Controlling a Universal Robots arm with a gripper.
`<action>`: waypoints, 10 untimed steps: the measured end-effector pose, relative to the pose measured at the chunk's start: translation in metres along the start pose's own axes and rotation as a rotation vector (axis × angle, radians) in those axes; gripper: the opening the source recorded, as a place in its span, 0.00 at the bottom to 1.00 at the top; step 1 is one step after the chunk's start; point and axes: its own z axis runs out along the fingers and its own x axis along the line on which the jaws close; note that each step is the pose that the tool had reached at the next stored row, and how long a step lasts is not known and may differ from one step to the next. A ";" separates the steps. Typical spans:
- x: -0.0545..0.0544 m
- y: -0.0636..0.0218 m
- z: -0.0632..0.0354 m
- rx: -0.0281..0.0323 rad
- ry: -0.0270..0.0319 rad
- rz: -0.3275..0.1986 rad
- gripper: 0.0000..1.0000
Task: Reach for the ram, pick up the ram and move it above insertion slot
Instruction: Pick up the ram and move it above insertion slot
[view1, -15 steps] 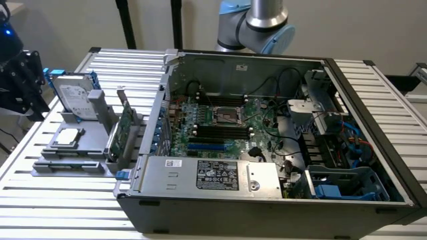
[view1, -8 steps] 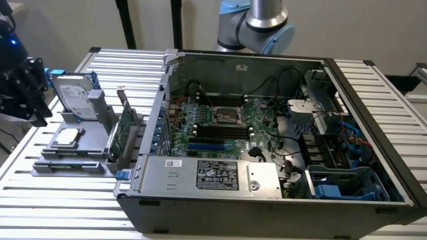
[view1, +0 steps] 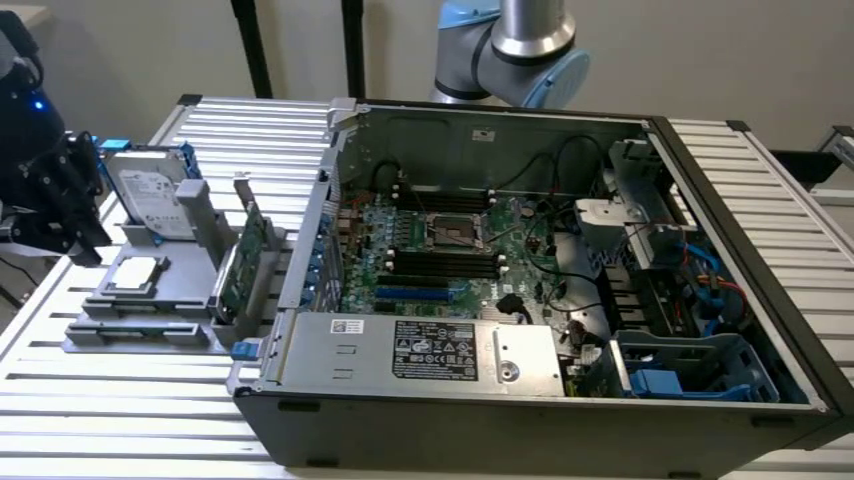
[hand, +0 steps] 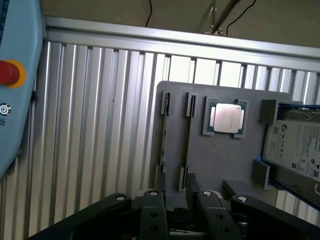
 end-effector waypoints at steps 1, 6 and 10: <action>0.000 0.0000 0.0019 0.0001 0.0000 -0.001 0.31; 0.002 0.0001 0.0109 -0.0001 0.0001 -0.004 0.31; 0.004 0.0003 0.0181 -0.0001 0.0000 -0.006 0.31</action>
